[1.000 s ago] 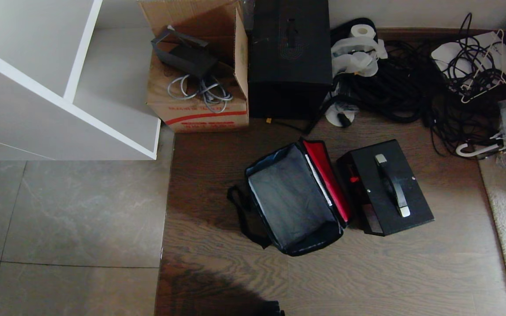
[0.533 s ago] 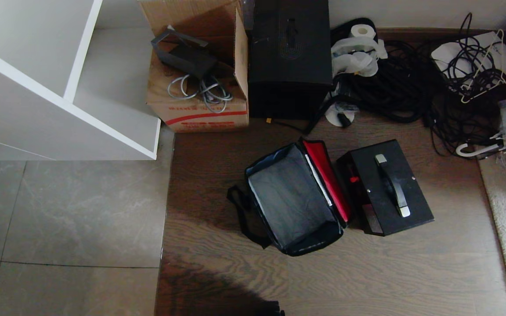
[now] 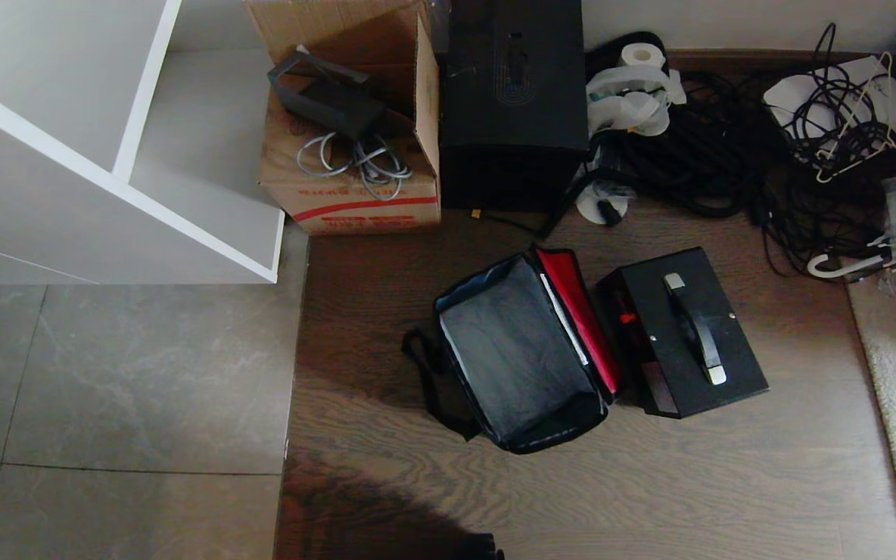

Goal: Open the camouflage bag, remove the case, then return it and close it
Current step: Grip the handle again

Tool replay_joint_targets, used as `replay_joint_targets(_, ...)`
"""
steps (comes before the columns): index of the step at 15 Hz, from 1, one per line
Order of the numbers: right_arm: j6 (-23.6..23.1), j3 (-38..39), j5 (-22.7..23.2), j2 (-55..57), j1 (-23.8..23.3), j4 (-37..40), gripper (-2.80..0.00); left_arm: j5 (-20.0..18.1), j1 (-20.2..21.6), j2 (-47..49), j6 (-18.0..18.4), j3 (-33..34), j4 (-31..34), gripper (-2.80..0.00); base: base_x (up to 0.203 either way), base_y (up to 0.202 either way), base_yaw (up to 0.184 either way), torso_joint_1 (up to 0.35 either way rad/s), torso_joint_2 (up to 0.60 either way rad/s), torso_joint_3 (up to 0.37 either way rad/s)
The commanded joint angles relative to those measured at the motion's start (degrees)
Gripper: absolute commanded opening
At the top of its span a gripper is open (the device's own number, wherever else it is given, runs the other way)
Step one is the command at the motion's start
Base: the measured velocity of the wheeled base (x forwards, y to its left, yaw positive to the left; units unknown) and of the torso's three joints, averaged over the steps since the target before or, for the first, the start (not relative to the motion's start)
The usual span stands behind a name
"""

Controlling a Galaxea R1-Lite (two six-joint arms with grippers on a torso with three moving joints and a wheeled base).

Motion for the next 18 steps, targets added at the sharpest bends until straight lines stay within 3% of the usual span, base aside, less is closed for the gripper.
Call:
replay_joint_targets(1, -0.04, 0.00, 0.04, 0.13, 0.02, 0.00, -2.80, -0.02, 0.00, -0.01, -0.02, 0.00, -0.01, -2.80, 0.000, 0.000, 0.000, 0.000, 0.00, 0.000)
replay_joint_targets(18, -0.04, 0.00, 0.04, 0.13, 0.02, 0.00, -2.80, 0.00, 0.00, -0.01, -0.02, 0.00, -0.01, -2.80, 0.000, 0.000, 0.000, 0.000, 0.00, 0.000)
